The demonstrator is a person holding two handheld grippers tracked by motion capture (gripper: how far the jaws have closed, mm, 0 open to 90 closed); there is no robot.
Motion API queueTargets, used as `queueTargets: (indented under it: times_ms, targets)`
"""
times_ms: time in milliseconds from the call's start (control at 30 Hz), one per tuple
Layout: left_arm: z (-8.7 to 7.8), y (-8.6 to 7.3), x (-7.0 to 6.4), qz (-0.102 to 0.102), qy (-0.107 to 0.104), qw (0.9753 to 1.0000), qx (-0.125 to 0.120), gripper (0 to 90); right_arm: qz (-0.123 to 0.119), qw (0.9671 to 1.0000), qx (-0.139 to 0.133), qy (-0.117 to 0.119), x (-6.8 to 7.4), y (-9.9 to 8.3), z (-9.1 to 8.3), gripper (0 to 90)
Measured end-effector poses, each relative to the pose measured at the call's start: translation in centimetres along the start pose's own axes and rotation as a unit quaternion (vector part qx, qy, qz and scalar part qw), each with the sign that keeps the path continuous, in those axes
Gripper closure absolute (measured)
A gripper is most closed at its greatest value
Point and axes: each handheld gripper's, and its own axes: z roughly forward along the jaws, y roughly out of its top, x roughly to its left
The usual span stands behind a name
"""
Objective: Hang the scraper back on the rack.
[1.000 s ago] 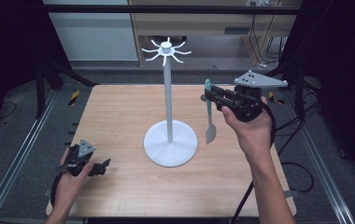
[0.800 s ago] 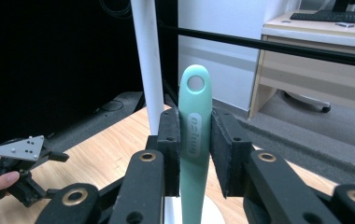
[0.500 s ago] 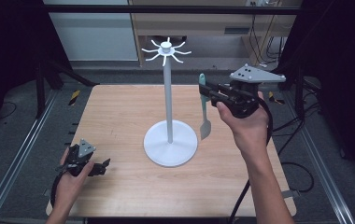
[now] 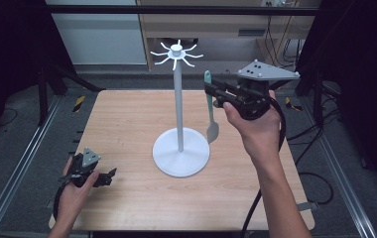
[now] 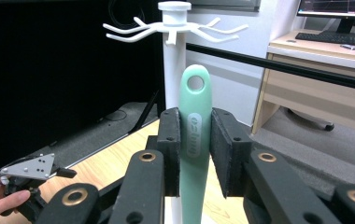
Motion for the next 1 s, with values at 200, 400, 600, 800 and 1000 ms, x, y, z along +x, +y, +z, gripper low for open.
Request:
queueTargets:
  times_ms: [200,400,600,800,1000]
  targets:
    - [0.0,0.0,0.0,0.000,0.000,1.0000,0.001,3.0,0.005,1.0000,-0.006,0.006,0.3,0.2,0.4,74.3]
    - [0.0,0.0,0.0,0.000,-0.001,1.0000,0.001,3.0,0.001,1.0000,-0.005,0.006,0.6,0.7,0.8,74.3]
    - [0.1,0.0,0.0,0.001,-0.002,1.0000,0.002,3.0,-0.006,1.0000,0.002,0.006,0.9,1.4,1.1,74.3]
    - [0.1,0.0,0.0,0.000,-0.003,1.0000,0.002,2.9,-0.012,0.9999,0.007,0.007,1.1,2.0,1.4,74.2]
    - [0.1,0.0,-0.1,0.000,-0.004,1.0000,0.002,2.9,-0.016,0.9997,0.019,0.003,1.3,2.3,1.8,74.2]
